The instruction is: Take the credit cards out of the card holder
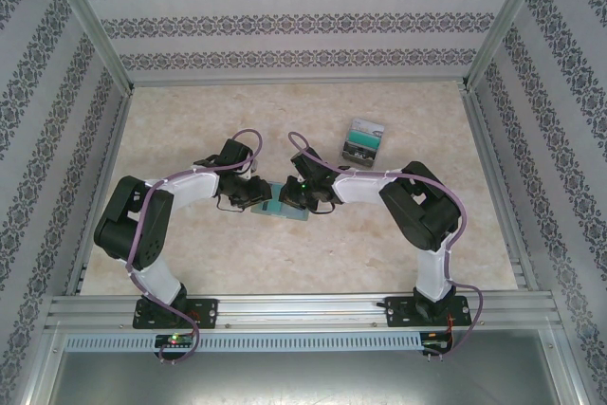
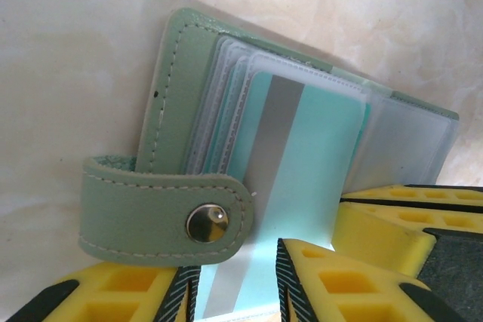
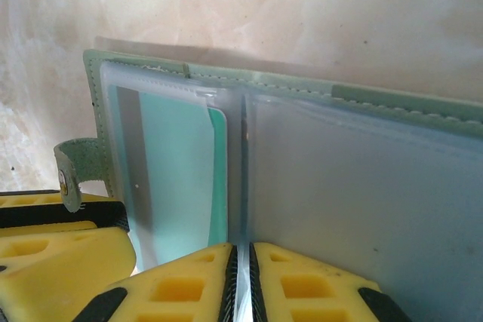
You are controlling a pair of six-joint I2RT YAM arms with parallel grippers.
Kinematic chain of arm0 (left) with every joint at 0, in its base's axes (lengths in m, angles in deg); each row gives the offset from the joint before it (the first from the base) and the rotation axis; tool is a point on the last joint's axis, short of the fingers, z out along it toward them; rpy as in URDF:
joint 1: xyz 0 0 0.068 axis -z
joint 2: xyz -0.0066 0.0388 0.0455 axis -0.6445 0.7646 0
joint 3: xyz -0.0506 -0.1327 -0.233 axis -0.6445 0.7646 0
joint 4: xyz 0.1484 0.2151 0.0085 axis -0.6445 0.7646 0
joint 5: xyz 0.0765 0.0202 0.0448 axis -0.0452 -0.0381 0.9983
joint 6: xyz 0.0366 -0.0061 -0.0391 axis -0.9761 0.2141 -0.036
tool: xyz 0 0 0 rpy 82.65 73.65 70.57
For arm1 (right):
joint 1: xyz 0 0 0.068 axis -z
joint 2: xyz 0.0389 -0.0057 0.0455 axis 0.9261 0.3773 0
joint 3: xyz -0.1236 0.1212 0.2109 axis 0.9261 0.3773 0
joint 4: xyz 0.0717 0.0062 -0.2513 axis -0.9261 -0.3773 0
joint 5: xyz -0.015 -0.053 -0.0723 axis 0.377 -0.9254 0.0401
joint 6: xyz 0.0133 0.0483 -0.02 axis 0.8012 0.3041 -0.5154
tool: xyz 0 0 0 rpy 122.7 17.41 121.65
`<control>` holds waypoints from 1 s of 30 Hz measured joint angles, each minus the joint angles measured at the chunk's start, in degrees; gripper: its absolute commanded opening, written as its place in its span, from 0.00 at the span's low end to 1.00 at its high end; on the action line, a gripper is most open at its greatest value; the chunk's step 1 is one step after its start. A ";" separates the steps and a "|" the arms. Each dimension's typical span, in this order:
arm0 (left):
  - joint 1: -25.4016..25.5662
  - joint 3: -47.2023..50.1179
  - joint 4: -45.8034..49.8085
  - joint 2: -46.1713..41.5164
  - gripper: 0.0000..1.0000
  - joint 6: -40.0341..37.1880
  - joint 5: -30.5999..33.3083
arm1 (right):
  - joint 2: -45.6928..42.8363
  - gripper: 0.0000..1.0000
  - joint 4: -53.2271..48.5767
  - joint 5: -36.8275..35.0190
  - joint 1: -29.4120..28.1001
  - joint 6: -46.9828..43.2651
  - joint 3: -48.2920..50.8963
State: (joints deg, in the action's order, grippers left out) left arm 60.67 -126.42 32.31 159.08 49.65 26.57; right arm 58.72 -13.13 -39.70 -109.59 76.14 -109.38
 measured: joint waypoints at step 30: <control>0.11 0.02 0.02 0.26 0.30 0.15 -0.22 | -0.76 0.16 7.78 0.15 0.24 2.78 3.65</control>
State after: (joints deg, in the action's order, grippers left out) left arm 60.78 -126.40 32.33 159.34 49.81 26.35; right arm 57.95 -5.35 -39.55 -109.35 78.92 -105.73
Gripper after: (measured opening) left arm 0.302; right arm 0.156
